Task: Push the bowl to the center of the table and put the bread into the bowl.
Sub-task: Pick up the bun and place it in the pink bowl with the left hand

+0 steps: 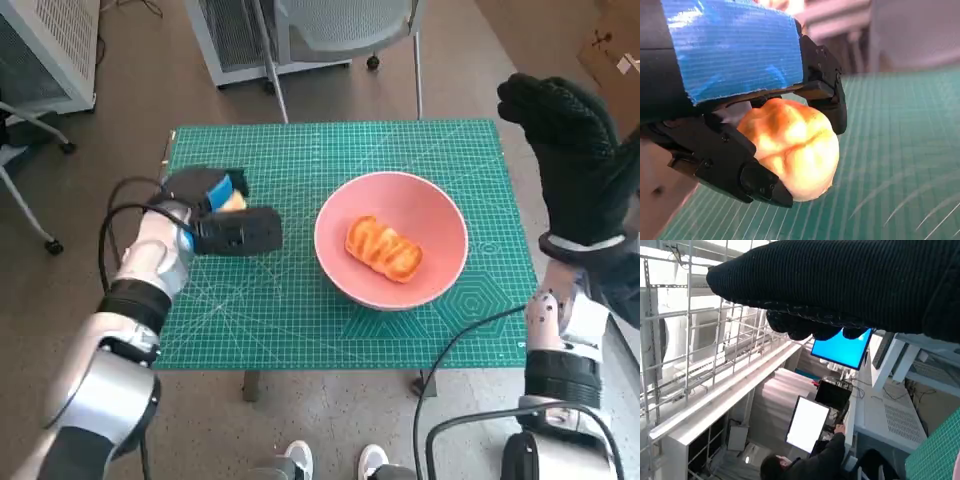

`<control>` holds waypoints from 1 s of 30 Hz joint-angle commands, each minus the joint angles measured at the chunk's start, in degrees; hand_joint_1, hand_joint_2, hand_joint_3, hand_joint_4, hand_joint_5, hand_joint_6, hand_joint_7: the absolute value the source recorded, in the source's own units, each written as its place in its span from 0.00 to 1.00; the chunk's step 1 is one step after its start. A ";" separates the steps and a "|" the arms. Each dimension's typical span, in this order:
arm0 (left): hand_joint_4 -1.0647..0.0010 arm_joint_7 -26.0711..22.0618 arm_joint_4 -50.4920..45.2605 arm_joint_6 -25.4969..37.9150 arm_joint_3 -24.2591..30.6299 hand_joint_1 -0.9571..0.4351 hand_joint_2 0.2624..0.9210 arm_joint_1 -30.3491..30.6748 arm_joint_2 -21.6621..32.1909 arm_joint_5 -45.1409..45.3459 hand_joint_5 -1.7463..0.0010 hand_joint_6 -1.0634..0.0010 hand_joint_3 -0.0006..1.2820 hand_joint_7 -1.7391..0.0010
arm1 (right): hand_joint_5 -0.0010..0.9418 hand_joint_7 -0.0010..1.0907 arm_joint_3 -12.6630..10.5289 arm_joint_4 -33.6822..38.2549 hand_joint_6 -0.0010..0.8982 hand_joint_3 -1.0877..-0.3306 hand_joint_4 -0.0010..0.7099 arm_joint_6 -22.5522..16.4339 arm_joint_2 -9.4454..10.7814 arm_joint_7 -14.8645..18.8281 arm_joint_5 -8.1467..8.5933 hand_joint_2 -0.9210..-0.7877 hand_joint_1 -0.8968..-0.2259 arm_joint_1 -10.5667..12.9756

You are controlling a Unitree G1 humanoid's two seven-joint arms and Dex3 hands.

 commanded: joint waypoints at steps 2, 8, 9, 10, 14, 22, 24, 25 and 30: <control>0.34 -1.72 -14.43 1.09 3.05 0.69 1.00 2.81 2.80 -0.81 0.35 0.40 0.05 0.33 | 0.00 0.00 0.03 0.63 0.44 0.48 0.41 0.71 0.37 0.67 0.40 0.00 0.31 1.04; 0.30 -4.53 -34.24 3.69 6.40 0.69 1.00 7.55 3.52 -0.76 0.40 0.39 0.03 0.31 | 0.00 0.00 0.06 0.38 0.44 0.48 0.41 0.82 0.44 0.94 0.62 0.00 0.31 1.05; 0.29 -4.77 -36.34 3.83 6.70 0.69 1.00 8.03 3.45 -0.69 0.41 0.39 0.02 0.31 | 0.00 0.00 0.07 0.35 0.44 0.48 0.41 0.83 0.46 0.95 0.64 0.00 0.31 1.05; 0.29 -4.93 -39.04 3.76 6.92 0.69 1.00 8.46 3.12 -0.61 0.41 0.39 0.02 0.31 | 0.00 0.00 0.12 0.30 0.44 0.48 0.41 0.85 0.53 0.94 0.63 0.00 0.31 1.06; 0.27 -5.70 -46.33 3.97 7.03 0.69 1.00 9.50 1.62 0.19 0.44 0.37 0.01 0.31 | 0.00 0.00 0.18 0.25 0.44 0.48 0.41 0.83 0.65 1.06 0.74 0.00 0.31 1.05; 0.25 -7.30 -53.77 2.48 4.15 0.69 0.99 9.43 -2.71 1.99 0.46 0.35 0.01 0.31 | 0.00 0.00 0.36 0.62 0.43 0.47 0.40 0.56 0.95 1.09 0.60 0.00 0.31 0.98; 0.24 -7.53 -54.33 1.74 3.51 0.69 0.99 9.36 -3.85 2.10 0.46 0.36 0.01 0.31 | 0.00 0.00 0.40 0.60 0.43 0.47 0.40 0.53 0.99 1.12 0.57 0.00 0.31 1.02; 0.25 -7.64 -54.51 1.42 3.33 0.69 0.99 9.35 -4.31 2.19 0.45 0.38 0.01 0.31 | 0.00 0.00 0.41 0.54 0.43 0.47 0.40 0.51 1.01 1.11 0.54 0.00 0.31 1.06; 0.24 -6.62 -51.61 -2.47 1.51 0.69 1.00 8.21 -6.87 3.23 0.44 0.40 0.01 0.30 | 0.00 0.00 0.40 -0.19 0.43 0.47 0.40 0.52 0.97 1.02 0.40 0.00 0.31 1.58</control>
